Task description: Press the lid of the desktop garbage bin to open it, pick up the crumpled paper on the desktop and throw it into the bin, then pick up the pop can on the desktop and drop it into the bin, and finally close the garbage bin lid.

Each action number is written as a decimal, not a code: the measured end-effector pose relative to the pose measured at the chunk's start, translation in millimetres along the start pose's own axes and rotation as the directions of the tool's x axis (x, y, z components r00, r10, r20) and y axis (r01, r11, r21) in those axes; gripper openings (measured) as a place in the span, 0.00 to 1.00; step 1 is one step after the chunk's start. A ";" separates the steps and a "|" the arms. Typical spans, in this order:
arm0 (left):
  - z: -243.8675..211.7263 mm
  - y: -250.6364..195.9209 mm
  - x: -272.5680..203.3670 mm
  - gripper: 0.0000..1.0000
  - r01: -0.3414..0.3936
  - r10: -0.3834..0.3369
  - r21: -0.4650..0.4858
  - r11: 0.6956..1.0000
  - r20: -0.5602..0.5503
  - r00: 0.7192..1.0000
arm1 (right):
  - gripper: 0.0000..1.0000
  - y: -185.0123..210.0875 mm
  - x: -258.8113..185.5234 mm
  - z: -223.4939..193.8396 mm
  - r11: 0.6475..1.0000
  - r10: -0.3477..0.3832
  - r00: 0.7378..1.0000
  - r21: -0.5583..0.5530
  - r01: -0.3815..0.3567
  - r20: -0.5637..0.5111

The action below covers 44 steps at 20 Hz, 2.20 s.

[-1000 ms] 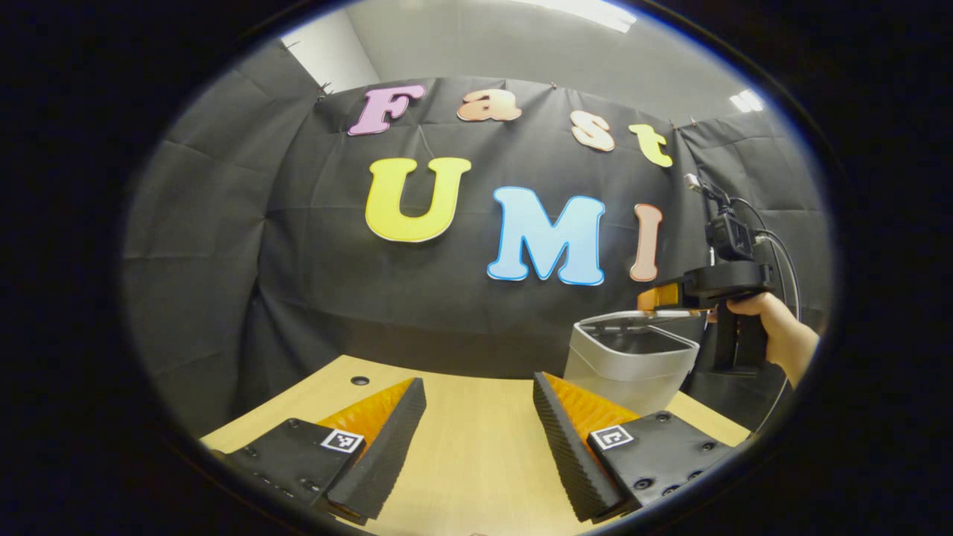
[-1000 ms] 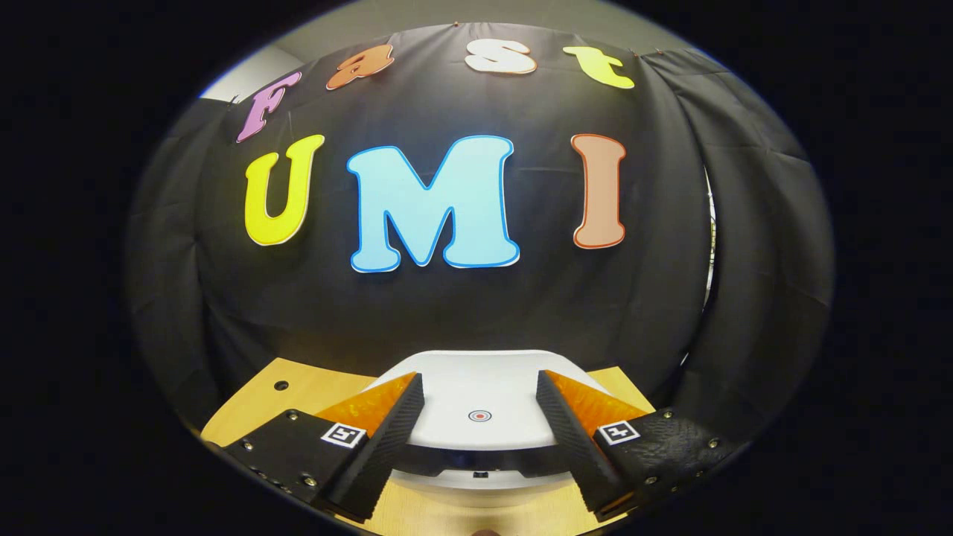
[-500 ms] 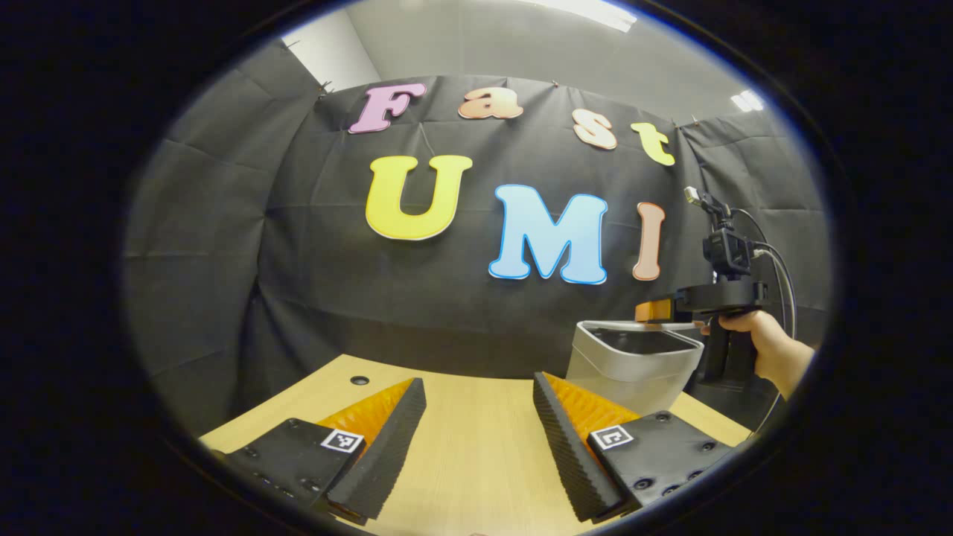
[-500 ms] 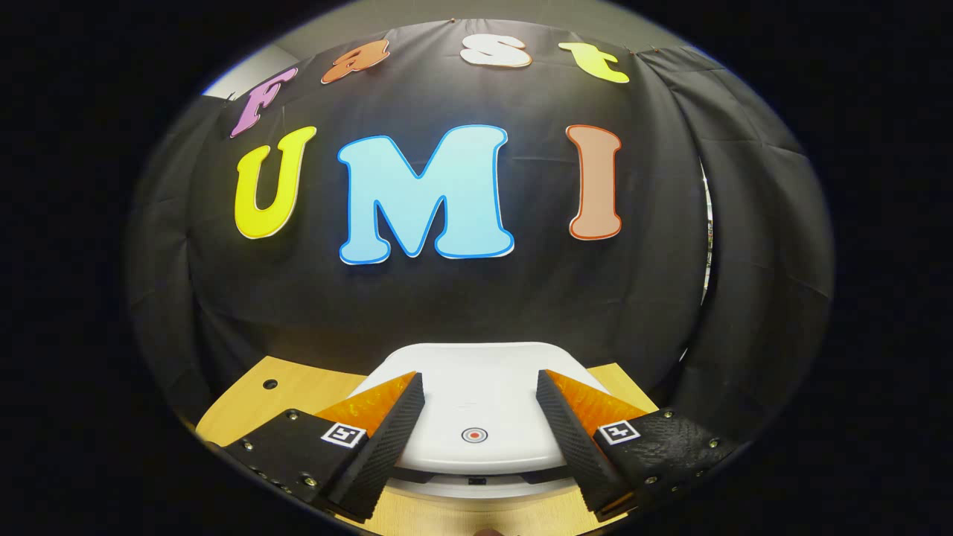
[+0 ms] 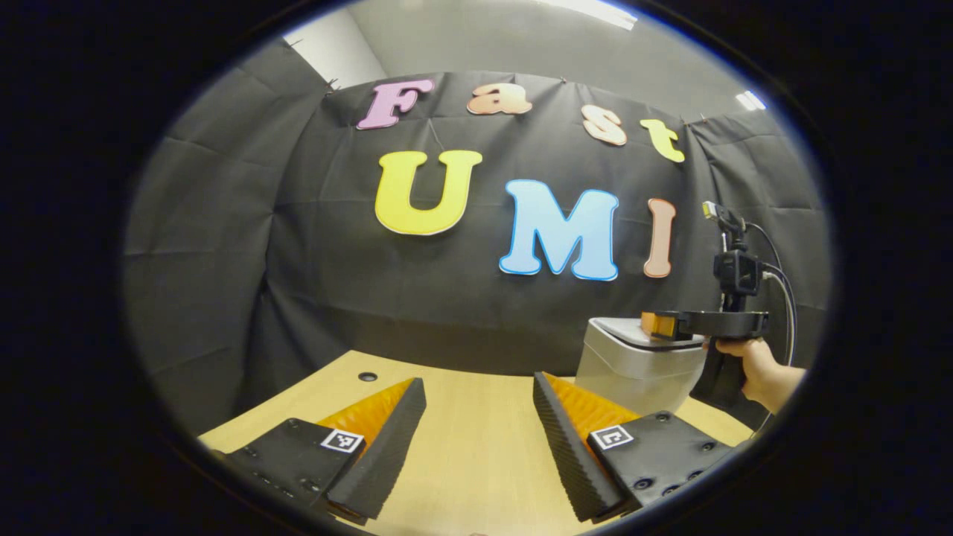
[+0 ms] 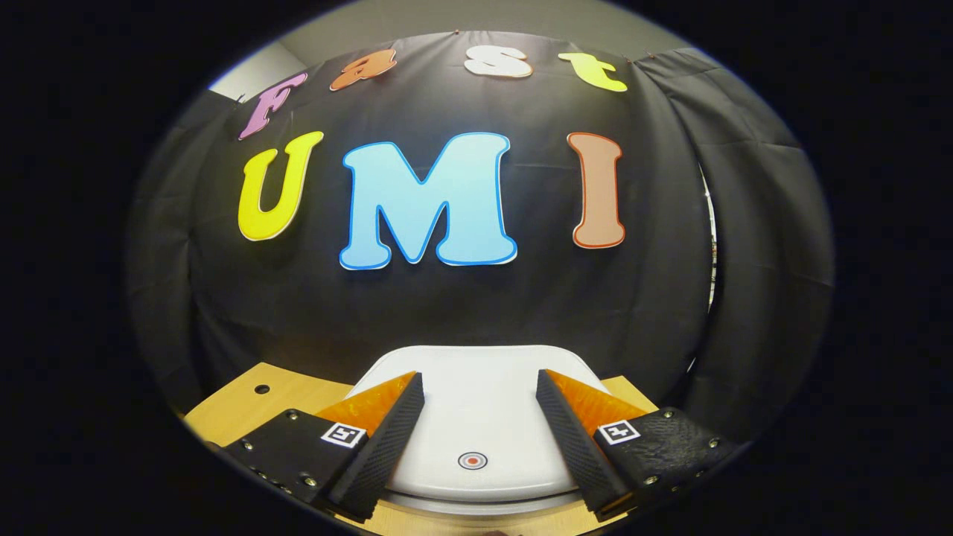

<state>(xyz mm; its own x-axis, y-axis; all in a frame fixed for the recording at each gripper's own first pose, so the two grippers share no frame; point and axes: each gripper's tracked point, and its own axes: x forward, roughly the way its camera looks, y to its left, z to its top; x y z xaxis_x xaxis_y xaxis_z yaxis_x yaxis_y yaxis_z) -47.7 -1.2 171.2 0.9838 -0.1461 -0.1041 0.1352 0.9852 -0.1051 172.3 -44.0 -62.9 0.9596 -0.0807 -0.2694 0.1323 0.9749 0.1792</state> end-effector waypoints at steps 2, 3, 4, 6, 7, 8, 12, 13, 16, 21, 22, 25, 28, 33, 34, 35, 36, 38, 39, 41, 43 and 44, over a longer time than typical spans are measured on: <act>-1.0 -2.1 1.0 0.96 0.001 -0.001 0.000 1.000 -0.002 1.000 | 0.98 0.8 -0.5 -0.6 1.000 0.000 1.000 -0.022 0.000 0.015; -0.5 -3.0 1.7 0.95 0.003 -0.003 0.001 1.000 -0.003 1.000 | 0.97 -0.4 -0.5 -1.2 1.000 -0.001 1.000 -0.023 0.001 0.019; -0.7 -4.1 1.8 0.96 0.005 -0.005 0.001 1.000 -0.003 1.000 | 0.98 -0.8 -0.7 -0.4 1.000 0.000 1.000 -0.017 0.000 0.028; -1.1 -4.9 1.9 0.96 0.007 -0.007 0.003 1.000 -0.004 1.000 | 0.98 -1.3 -0.8 -0.5 1.000 0.004 0.999 -0.001 -0.004 0.048; -1.4 -5.4 1.8 0.96 0.008 -0.008 0.002 1.000 -0.005 1.000 | 0.98 0.0 -0.2 -3.5 1.000 0.004 0.999 -0.004 -0.004 0.051; -1.8 -5.2 1.3 0.96 0.008 -0.008 0.001 1.000 -0.006 1.000 | 0.98 -0.1 0.3 -3.7 1.000 0.004 0.999 -0.011 -0.003 0.053; -5.5 -1.3 3.6 0.96 -0.002 0.002 0.000 1.000 -0.015 1.000 | 0.99 -0.2 -0.8 -6.7 1.000 0.003 0.998 -0.026 -0.002 0.066; -6.3 -0.5 3.8 0.96 -0.006 0.006 0.001 1.000 -0.018 1.000 | 0.99 -1.6 -0.3 -7.7 1.000 0.005 0.998 -0.010 -0.005 0.067; -8.0 -0.1 4.8 0.95 -0.009 0.009 0.002 1.000 -0.027 1.000 | 0.98 -0.8 -0.4 -5.7 1.000 0.002 0.996 -0.003 -0.002 0.090; -2.8 -3.7 -0.3 0.95 -0.008 0.008 0.010 1.000 -0.013 1.000 | 0.99 -5.0 2.9 -4.2 0.999 -0.040 0.992 0.007 0.039 0.122; -0.3 -3.8 -2.5 0.94 -0.010 0.010 0.011 1.000 -0.005 1.000 | 0.99 -4.5 3.2 -4.6 0.999 -0.038 0.993 0.006 0.038 0.114; 3.8 -2.3 -10.6 0.94 -0.025 0.024 0.015 1.000 0.010 1.000 | 0.98 -5.0 2.8 -6.0 0.999 -0.034 0.995 0.004 0.033 0.093; 7.1 -3.9 -16.7 0.96 -0.038 0.038 0.019 0.999 0.017 0.999 | 0.98 -5.1 -0.5 -1.1 1.000 -0.030 0.993 0.007 0.029 0.114; 11.6 -10.9 -26.9 0.95 -0.068 0.067 0.032 0.997 0.028 0.997 | 0.98 -5.7 -14.6 -5.2 1.000 -0.014 0.997 0.028 0.012 0.075; 13.4 -13.4 -28.6 0.95 -0.074 0.073 0.040 0.996 0.033 0.997 | 0.98 -5.1 -21.0 -6.1 1.000 -0.009 0.998 0.025 0.007 0.066; 14.6 -17.5 -30.3 0.95 -0.077 0.076 0.044 0.996 0.039 0.996 | 0.98 -4.8 -27.6 -7.6 1.000 -0.002 0.998 0.017 0.001 0.057; 16.2 -22.7 -32.3 0.95 -0.079 0.077 0.047 0.996 0.044 0.996 | 0.98 -4.0 -34.9 -7.7 1.000 0.009 0.999 0.004 -0.009 0.052; 18.0 -31.9 -32.6 0.95 -0.082 0.079 0.052 0.995 0.053 0.995 | 0.98 -0.4 -52.2 -9.8 0.999 0.044 0.998 -0.018 -0.044 0.040; 17.6 -36.7 -32.6 0.95 -0.084 0.081 0.052 0.995 0.057 0.995 | 0.98 -0.3 -53.2 -12.4 0.998 0.064 0.997 -0.027 -0.063 0.035; 14.0 -45.3 -33.4 0.95 -0.080 0.077 0.052 0.995 0.056 0.995 | 0.98 3.4 -72.4 -15.4 0.995 0.095 0.995 -0.040 -0.094 0.029; 11.3 -53.2 -32.3 0.96 -0.066 0.063 0.052 0.996 0.054 0.997 | 0.98 6.7 -93.6 -15.7 0.992 0.115 0.993 -0.045 -0.114 0.035; 9.8 -56.2 -31.7 0.94 -0.059 0.056 0.056 0.997 0.053 0.997 | 0.98 7.8 -103.9 -15.3 0.992 0.121 0.992 -0.049 -0.119 0.040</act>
<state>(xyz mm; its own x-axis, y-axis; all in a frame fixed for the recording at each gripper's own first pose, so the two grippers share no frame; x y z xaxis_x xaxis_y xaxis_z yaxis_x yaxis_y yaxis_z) -85.3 -51.0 190.1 0.9947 -0.0856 -0.0572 0.0832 0.9956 -0.0432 69.8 -24.9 -48.0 0.9777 0.0301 -0.2078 0.0044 0.9866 0.1633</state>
